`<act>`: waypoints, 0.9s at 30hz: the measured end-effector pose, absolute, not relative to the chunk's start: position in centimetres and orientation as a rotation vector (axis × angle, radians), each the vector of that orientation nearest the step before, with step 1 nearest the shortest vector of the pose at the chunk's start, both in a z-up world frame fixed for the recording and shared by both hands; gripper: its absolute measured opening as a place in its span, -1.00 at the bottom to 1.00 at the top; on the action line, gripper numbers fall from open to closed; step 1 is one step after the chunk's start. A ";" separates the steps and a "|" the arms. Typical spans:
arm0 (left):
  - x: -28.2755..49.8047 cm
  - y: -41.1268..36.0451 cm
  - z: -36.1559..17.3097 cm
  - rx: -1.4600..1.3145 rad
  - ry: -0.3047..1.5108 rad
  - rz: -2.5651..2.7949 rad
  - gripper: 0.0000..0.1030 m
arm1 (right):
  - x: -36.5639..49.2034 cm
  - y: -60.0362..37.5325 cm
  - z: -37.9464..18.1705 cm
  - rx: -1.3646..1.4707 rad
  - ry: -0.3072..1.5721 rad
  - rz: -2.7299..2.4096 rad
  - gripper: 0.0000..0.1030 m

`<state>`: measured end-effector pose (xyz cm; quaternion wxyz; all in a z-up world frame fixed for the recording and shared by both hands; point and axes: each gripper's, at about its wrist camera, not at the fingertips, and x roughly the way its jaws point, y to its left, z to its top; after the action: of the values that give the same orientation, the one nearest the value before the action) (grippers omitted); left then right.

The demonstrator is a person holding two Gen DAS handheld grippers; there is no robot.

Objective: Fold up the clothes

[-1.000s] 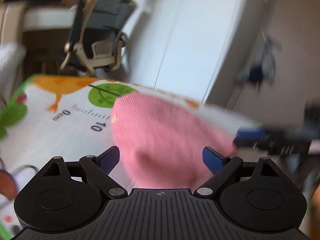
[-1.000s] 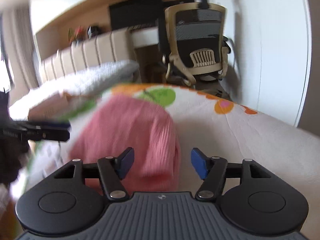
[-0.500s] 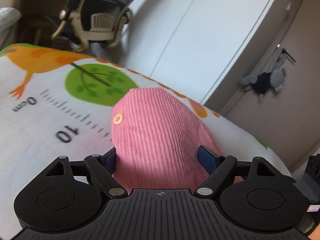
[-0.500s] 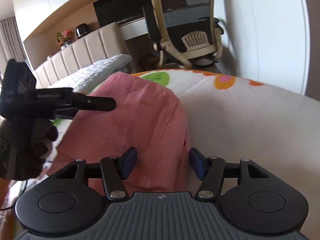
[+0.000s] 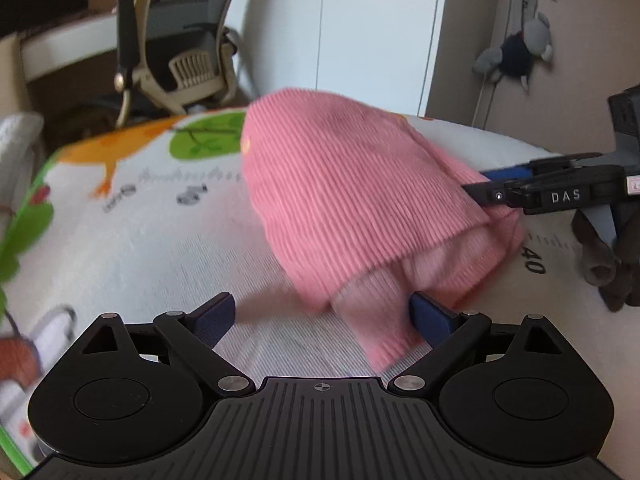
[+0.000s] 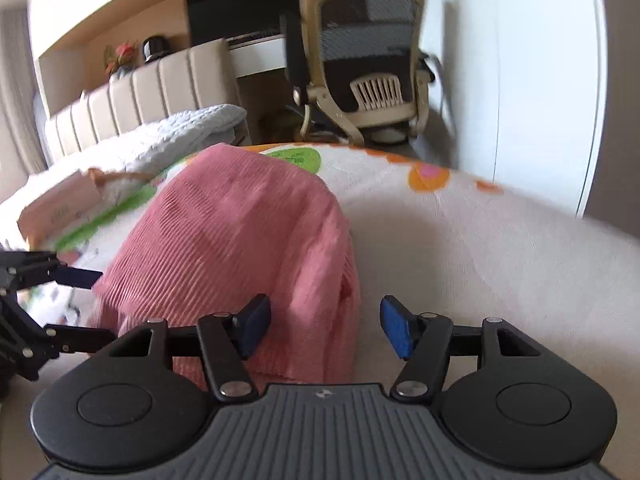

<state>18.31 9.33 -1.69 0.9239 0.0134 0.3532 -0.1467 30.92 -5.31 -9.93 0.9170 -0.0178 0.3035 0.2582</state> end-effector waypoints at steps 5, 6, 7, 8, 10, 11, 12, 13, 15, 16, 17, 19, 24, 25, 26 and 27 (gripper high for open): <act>18.2 9.6 -2.0 0.016 0.710 -0.289 0.92 | 29.0 -3.0 -6.6 -0.168 0.507 0.629 0.19; 18.1 9.6 -2.0 0.016 0.708 -0.287 0.92 | 29.1 -2.5 -5.9 -0.168 0.499 0.659 0.19; 18.1 9.6 -2.1 0.013 0.707 -0.286 0.93 | 29.3 -1.8 -5.6 -0.161 0.506 0.687 0.19; 18.1 9.6 -2.1 0.010 0.705 -0.285 0.93 | 29.7 -1.2 -5.4 -0.150 0.520 0.715 0.20; 18.0 9.6 -2.1 0.004 0.702 -0.282 0.93 | 30.4 0.2 -6.1 -0.167 0.552 0.727 0.20; 17.9 9.6 -2.1 0.001 0.701 -0.280 0.94 | 30.7 0.9 -6.6 -0.180 0.568 0.728 0.20; 17.8 9.6 -2.1 0.000 0.700 -0.278 0.94 | 31.2 1.6 -7.4 -0.188 0.591 0.723 0.23; 17.8 9.6 -2.1 -0.002 0.699 -0.277 0.94 | 31.7 1.9 -8.1 -0.184 0.606 0.715 0.24; 17.7 9.7 -2.0 -0.008 0.698 -0.277 0.94 | 31.8 1.7 -8.0 -0.170 0.608 0.709 0.31; 17.7 9.8 -2.0 -0.011 0.698 -0.278 0.95 | 31.7 1.5 -7.8 -0.164 0.608 0.707 0.31; 17.7 9.8 -2.0 -0.013 0.697 -0.279 0.95 | 31.7 1.4 -7.6 -0.158 0.607 0.704 0.31; 17.8 9.8 -2.0 -0.020 0.697 -0.282 0.96 | 30.5 0.8 -7.1 -0.197 0.573 0.709 0.31; 17.7 9.7 -2.0 -0.021 0.698 -0.279 0.97 | 26.0 0.3 -7.2 -0.407 0.506 0.771 0.41; 17.7 9.7 -2.0 -0.019 0.698 -0.277 0.97 | 25.4 0.5 -7.5 -0.440 0.516 0.788 0.41; 17.7 9.6 -2.0 -0.018 0.698 -0.275 0.97 | 24.9 0.8 -8.0 -0.472 0.524 0.800 0.41; 17.7 9.6 -2.0 -0.016 0.699 -0.273 0.97 | 24.6 1.1 -8.6 -0.502 0.522 0.797 0.41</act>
<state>17.71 9.61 -2.01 0.9304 -0.0079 0.3413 -0.1335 24.57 1.15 -8.56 0.8585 -0.2388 0.2487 0.3795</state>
